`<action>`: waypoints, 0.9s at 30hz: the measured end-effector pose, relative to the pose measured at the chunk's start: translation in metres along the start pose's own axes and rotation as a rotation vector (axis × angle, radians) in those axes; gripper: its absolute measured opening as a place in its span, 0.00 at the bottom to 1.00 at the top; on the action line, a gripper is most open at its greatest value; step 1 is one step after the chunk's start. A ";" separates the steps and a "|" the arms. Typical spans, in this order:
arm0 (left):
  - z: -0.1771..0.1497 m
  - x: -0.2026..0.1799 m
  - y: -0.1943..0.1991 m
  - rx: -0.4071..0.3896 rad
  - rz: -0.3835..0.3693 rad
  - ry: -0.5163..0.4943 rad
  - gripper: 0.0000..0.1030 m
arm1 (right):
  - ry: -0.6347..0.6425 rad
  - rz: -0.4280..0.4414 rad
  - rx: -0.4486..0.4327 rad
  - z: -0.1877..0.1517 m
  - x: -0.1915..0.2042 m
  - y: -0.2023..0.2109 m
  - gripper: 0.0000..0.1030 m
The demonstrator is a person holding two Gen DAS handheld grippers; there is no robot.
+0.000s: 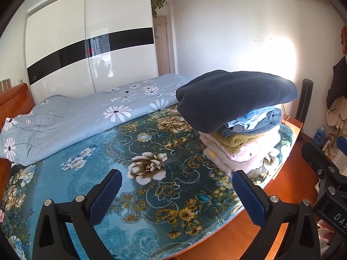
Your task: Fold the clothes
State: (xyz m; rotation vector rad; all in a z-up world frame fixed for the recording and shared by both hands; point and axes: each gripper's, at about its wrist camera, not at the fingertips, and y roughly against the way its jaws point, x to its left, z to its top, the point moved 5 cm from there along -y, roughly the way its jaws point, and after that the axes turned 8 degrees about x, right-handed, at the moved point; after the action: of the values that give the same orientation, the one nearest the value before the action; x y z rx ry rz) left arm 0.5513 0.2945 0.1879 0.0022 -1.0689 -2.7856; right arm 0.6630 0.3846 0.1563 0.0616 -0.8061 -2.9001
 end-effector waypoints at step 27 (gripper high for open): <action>-0.002 0.021 0.020 -0.018 -0.059 0.043 1.00 | 0.072 -0.027 -0.048 0.006 0.024 0.037 1.00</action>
State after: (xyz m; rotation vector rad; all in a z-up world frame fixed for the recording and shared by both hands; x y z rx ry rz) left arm 0.5333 0.2751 0.2013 0.0918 -1.0509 -2.8332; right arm 0.6432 0.3534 0.1807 0.1728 -0.7289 -2.9214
